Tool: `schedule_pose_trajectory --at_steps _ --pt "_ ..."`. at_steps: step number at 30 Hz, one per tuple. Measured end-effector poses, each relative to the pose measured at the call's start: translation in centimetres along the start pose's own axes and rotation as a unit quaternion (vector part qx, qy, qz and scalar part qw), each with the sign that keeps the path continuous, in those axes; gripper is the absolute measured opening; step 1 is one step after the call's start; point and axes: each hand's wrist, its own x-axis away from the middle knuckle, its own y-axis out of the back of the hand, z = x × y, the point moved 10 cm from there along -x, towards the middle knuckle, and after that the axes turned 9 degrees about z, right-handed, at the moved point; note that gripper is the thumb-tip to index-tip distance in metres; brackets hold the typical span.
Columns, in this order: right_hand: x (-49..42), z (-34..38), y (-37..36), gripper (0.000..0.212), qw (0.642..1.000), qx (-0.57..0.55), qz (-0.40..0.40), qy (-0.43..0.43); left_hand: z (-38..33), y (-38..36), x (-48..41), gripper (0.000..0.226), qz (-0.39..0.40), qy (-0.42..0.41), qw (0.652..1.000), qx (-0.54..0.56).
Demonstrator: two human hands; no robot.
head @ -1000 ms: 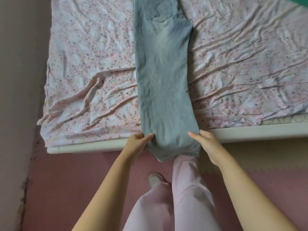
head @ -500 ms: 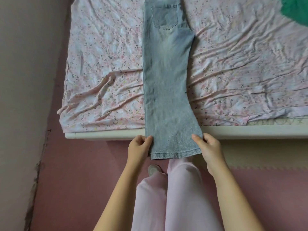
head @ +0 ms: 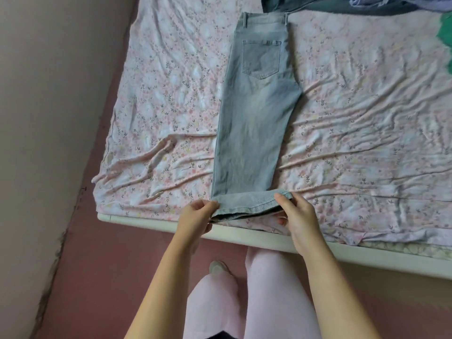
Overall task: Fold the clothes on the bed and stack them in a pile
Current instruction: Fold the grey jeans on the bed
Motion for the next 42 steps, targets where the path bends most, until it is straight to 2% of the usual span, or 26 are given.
schedule_pose_trajectory --at_steps 6,9,12,16,19,21,22,24,26,32,35,38,40,42 --pt "-7.5 7.3 0.8 0.023 0.997 0.078 -0.001 0.009 -8.4 -1.1 -5.2 0.023 -0.076 -0.073 0.994 -0.036" --pt "-12.5 8.5 1.1 0.019 0.998 0.053 -0.018 -0.021 -11.3 -1.7 -9.5 0.02 -0.106 -0.073 0.991 -0.041" --pt "-17.6 9.4 1.5 0.016 0.998 0.017 -0.043 -0.038 -14.1 -2.7 -14.5 0.008 -0.103 -0.082 0.991 -0.031" --pt "-24.4 10.5 2.0 0.012 0.994 -0.048 -0.08 -0.049 -18.0 -4.8 -21.3 0.008 -0.071 -0.093 0.993 -0.011" --pt "-28.8 11.4 1.2 0.011 0.992 -0.12 -0.021 -0.024 -19.5 -6.1 -25.6 0.015 -0.017 -0.093 0.994 0.046" --pt "-30.9 10.4 1.6 0.025 0.995 -0.098 -0.001 -0.019 -19.4 -5.9 -27.7 0.016 -0.003 -0.096 0.995 0.018" --pt "-31.5 9.4 2.3 0.031 0.998 -0.062 -0.017 -0.022 -19.0 -5.4 -28.6 0.02 -0.01 -0.104 0.994 -0.036" --pt "-31.9 7.2 4.0 0.032 0.996 0.052 -0.066 -0.011 -17.6 -3.9 -29.4 0.032 -0.045 -0.12 0.977 -0.169" --pt "-31.4 4.6 4.6 0.029 0.982 0.165 -0.087 -0.005 -15.0 -2.4 -29.5 0.037 -0.073 -0.118 0.958 -0.249" --pt "-27.0 -3.8 3.0 0.036 0.954 0.291 -0.073 -0.022 -6.2 -1.0 -28.2 0.026 -0.063 -0.091 0.92 -0.375" --pt "-24.9 -6.0 3.0 0.039 0.936 0.331 -0.117 -0.018 -3.8 -0.8 -26.7 0.042 -0.085 -0.085 0.908 -0.402" --pt "-23.0 -7.0 3.6 0.049 0.932 0.308 -0.19 -0.026 -2.4 -0.5 -25.7 0.058 -0.105 -0.083 0.92 -0.369" --pt "-22.9 -8.0 3.8 0.055 0.946 0.258 -0.194 -0.041 -1.6 -0.8 -25.3 0.062 -0.086 -0.069 0.938 -0.33" --pt "-23.4 -8.6 3.5 0.058 0.961 0.216 -0.16 -0.062 -1.4 -1.2 -24.9 0.062 -0.053 -0.066 0.95 -0.302"
